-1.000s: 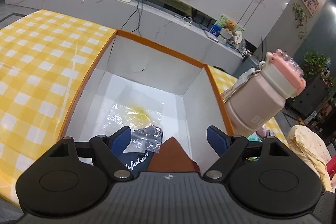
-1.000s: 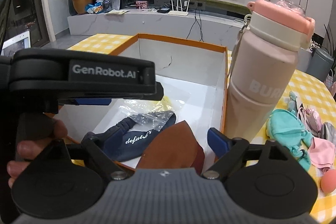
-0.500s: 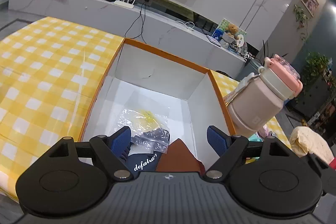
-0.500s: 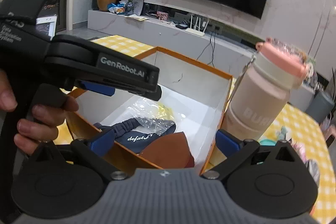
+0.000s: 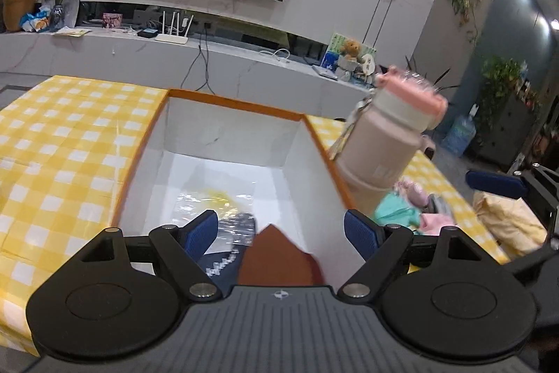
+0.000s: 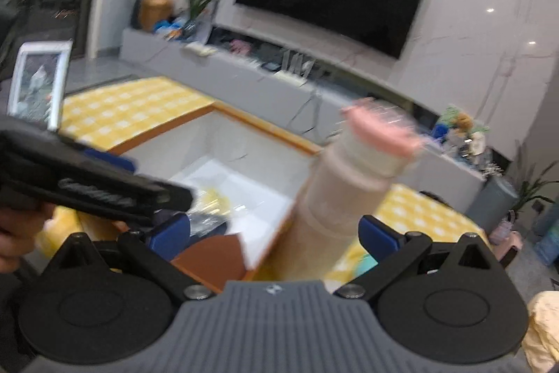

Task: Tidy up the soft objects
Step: 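Move both grippers away from the shoebox back toward the pile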

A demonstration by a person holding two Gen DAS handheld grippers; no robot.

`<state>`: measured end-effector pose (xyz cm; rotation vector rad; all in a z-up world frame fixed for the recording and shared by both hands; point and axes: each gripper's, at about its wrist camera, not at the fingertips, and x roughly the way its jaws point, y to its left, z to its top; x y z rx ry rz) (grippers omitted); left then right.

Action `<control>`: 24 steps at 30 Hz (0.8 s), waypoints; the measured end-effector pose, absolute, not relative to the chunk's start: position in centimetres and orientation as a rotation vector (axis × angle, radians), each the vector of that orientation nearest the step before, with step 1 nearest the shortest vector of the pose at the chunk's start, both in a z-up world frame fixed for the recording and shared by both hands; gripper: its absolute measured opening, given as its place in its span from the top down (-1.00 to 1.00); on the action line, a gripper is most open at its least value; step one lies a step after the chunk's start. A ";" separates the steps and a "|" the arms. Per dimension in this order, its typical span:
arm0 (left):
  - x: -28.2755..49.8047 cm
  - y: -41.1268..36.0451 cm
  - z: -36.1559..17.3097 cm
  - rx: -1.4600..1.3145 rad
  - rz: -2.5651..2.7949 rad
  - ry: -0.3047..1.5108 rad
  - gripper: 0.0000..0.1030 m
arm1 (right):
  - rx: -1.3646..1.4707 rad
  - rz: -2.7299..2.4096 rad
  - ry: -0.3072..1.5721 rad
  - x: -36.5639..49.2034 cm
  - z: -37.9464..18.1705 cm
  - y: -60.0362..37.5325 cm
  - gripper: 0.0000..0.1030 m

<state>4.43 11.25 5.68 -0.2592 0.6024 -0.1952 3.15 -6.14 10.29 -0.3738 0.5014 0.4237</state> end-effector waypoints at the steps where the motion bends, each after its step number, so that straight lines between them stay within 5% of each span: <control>1: 4.3 11.1 5.9 -0.272 -0.203 0.599 -0.86 | -0.368 0.403 0.483 3.1 10.7 -6.9 -0.95; 24: 1.9 -0.4 3.8 -0.116 -0.359 0.688 -0.86 | -0.194 0.087 0.603 6.2 9.2 -22.7 -0.95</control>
